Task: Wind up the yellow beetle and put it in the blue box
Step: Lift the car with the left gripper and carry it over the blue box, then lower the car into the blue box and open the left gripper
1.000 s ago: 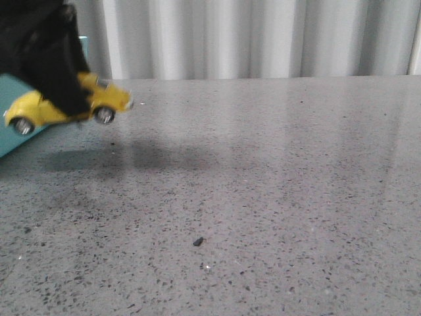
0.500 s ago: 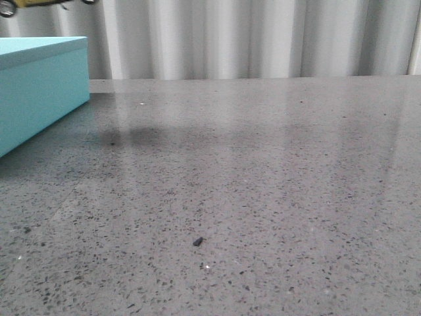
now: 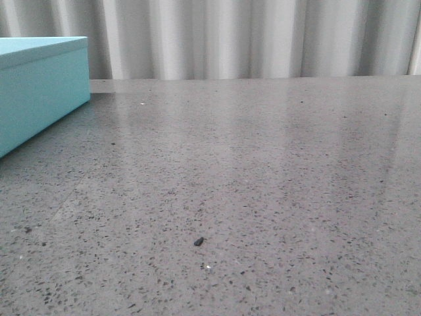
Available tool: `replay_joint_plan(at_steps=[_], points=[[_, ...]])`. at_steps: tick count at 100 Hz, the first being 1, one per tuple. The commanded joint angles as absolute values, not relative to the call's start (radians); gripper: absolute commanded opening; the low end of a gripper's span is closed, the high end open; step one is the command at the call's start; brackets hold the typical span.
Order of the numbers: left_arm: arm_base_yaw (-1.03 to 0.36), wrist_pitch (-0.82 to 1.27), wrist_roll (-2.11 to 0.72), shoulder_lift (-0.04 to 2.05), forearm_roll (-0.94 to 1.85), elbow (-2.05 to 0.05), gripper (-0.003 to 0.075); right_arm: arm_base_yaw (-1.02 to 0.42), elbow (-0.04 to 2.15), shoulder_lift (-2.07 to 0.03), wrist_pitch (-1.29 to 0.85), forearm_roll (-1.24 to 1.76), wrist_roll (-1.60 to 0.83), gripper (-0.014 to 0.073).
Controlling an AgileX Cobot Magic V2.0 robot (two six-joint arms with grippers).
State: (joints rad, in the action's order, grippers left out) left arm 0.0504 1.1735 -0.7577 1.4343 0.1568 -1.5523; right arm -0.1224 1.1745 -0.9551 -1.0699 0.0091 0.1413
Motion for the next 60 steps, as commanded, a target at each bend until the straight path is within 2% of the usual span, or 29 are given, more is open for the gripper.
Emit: replay_joint_plan(at_steps=[1, 60], points=[[0.095, 1.117, -0.743, 1.427, 0.254, -1.556, 0.0132, -0.117, 1.206, -0.943, -1.021, 0.009, 0.136, -0.0041], [0.116, 1.125, -0.743, 1.648, 0.334, -1.513, 0.0151, -0.117, 1.206, -0.943, -1.021, 0.009, 0.136, -0.0041]])
